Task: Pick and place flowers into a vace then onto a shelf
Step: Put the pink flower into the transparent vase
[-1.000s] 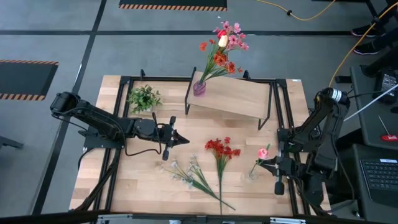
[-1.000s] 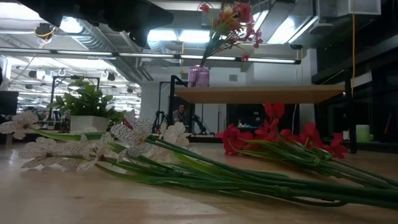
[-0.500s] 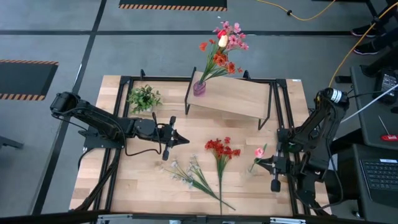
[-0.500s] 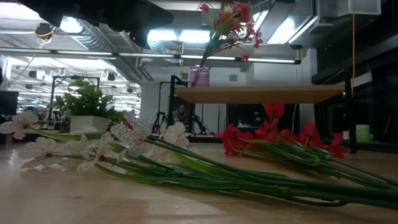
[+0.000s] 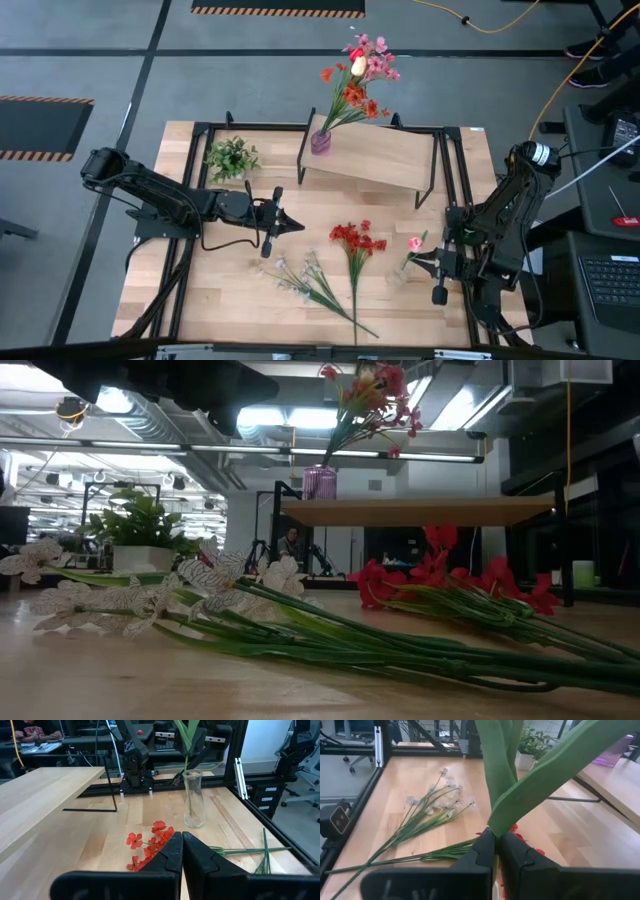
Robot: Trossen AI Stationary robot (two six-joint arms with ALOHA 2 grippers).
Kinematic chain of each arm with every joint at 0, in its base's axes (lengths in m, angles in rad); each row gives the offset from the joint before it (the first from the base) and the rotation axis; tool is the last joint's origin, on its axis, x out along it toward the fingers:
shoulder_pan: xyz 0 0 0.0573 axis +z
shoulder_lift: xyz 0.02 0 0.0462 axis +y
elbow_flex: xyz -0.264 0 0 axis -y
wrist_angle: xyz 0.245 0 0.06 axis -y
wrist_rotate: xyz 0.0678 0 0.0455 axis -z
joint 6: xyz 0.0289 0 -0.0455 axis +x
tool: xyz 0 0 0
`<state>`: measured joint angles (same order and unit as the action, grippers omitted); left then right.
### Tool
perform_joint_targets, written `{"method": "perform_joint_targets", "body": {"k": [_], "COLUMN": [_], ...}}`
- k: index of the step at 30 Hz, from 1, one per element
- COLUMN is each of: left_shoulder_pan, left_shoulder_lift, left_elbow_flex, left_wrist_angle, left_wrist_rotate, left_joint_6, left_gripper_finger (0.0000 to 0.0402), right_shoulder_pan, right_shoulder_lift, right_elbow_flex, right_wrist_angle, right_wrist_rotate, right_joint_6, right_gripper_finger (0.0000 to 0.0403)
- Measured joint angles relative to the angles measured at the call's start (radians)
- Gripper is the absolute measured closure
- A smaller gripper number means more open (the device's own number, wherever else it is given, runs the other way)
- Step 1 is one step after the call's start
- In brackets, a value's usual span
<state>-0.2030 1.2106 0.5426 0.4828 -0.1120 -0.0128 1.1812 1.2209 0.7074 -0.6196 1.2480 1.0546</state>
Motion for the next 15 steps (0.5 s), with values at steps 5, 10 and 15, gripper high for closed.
{"method": "perform_joint_targets", "body": {"k": [5,10,15], "left_shoulder_pan": [0.000,0.000,0.000], "left_shoulder_lift": [0.000,0.000,0.000], "left_elbow_flex": [0.000,0.000,0.000], "left_wrist_angle": [0.000,0.000,0.000], "left_wrist_rotate": [0.000,0.000,0.000], "left_joint_6": [0.000,0.000,0.000], "left_gripper_finger": [0.0395,0.0395,0.0400], "right_shoulder_pan": [0.000,0.000,0.000], "right_shoulder_lift": [0.000,0.000,0.000], "right_elbow_flex": [0.000,0.000,0.000], "right_wrist_angle": [0.033,0.068,0.100], "right_wrist_rotate": [-0.005,-0.018,-0.045], "right_joint_6": [0.000,0.000,0.000], "right_gripper_finger": [0.0385,0.0372,0.0357]}}
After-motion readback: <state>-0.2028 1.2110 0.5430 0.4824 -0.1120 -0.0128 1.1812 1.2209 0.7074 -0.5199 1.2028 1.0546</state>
